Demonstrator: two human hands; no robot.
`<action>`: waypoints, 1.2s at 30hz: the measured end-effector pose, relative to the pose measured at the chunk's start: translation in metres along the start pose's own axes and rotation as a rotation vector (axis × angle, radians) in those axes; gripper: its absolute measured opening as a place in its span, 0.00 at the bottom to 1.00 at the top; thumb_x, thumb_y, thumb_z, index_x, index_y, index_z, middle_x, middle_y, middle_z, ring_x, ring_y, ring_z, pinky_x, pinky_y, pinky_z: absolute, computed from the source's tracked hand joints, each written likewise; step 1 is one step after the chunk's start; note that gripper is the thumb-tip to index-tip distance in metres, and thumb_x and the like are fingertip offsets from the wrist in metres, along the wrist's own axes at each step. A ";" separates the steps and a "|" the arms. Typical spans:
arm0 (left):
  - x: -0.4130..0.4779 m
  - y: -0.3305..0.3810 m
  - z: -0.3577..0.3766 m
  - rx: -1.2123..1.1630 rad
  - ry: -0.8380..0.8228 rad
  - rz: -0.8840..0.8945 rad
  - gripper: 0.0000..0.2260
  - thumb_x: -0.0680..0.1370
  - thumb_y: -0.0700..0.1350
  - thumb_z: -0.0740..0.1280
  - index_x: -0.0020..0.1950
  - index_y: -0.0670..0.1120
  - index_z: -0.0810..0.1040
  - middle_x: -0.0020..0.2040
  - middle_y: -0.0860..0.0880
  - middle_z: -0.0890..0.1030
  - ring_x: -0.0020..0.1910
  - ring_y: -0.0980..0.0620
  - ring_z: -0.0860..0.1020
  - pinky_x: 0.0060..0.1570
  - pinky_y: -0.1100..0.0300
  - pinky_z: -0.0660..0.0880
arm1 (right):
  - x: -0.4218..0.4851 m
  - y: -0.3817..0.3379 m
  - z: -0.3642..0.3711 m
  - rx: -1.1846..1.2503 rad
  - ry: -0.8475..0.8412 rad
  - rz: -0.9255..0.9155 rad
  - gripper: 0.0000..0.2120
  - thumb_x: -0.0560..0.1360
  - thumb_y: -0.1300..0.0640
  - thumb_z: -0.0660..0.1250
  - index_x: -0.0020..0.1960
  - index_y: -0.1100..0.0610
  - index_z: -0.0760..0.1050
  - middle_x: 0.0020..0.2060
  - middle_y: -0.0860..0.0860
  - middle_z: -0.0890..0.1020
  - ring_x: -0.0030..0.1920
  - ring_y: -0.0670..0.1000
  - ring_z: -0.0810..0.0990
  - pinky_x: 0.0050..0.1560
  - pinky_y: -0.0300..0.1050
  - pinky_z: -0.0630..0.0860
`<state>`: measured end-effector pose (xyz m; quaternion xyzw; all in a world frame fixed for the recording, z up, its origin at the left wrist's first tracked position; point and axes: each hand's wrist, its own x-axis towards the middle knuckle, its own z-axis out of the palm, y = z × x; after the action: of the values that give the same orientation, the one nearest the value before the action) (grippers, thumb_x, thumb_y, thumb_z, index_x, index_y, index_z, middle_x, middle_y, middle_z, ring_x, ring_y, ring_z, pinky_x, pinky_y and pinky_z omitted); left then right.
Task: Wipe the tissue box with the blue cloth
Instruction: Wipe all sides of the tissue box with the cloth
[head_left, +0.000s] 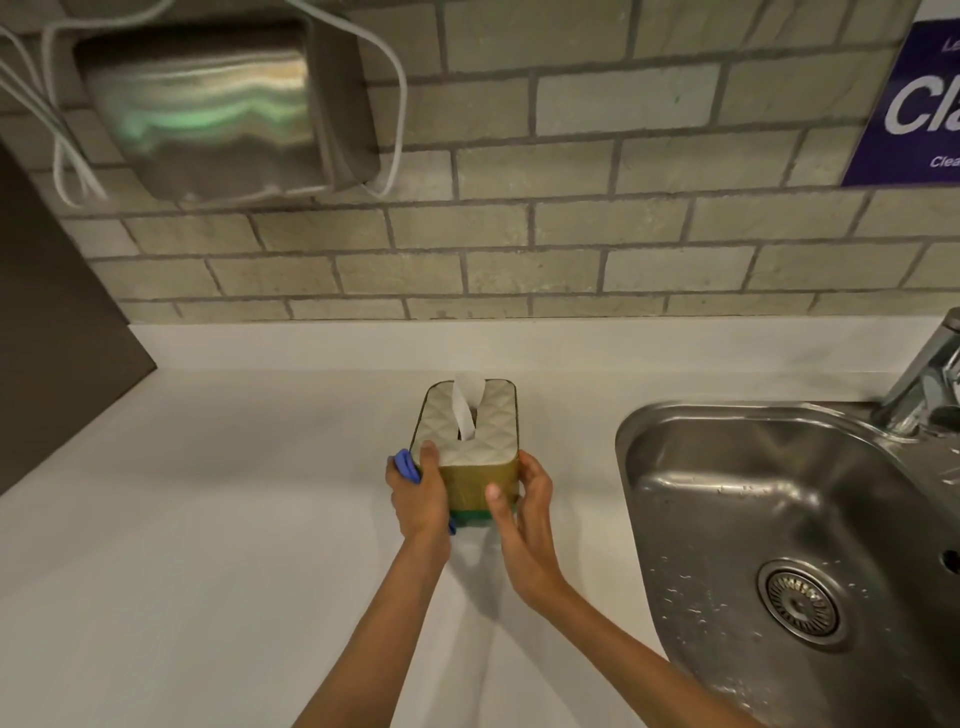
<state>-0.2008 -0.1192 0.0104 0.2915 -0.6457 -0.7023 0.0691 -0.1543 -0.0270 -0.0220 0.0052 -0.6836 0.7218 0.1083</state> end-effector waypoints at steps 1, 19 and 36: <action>0.001 -0.002 -0.003 -0.021 -0.002 -0.007 0.26 0.78 0.54 0.61 0.72 0.44 0.62 0.65 0.39 0.73 0.57 0.41 0.75 0.45 0.57 0.73 | -0.003 0.001 0.002 -0.008 -0.003 0.000 0.40 0.65 0.32 0.63 0.68 0.51 0.55 0.65 0.50 0.65 0.62 0.35 0.68 0.53 0.27 0.72; 0.004 0.010 -0.032 0.090 0.074 -0.029 0.14 0.81 0.49 0.54 0.61 0.43 0.70 0.49 0.42 0.74 0.44 0.45 0.75 0.48 0.55 0.69 | -0.039 0.000 0.035 -0.187 -0.140 0.040 0.39 0.71 0.42 0.62 0.74 0.53 0.47 0.66 0.46 0.57 0.66 0.31 0.57 0.59 0.18 0.59; -0.031 -0.007 -0.095 0.056 -0.328 -0.144 0.19 0.81 0.51 0.54 0.68 0.43 0.70 0.63 0.40 0.77 0.54 0.44 0.77 0.48 0.53 0.76 | -0.040 -0.002 0.036 -0.209 0.108 0.262 0.17 0.72 0.52 0.70 0.58 0.55 0.74 0.46 0.47 0.80 0.46 0.49 0.79 0.44 0.35 0.74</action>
<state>-0.1263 -0.1857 0.0138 0.2204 -0.6452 -0.7252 -0.0959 -0.1205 -0.0687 -0.0243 -0.1342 -0.7428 0.6540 0.0497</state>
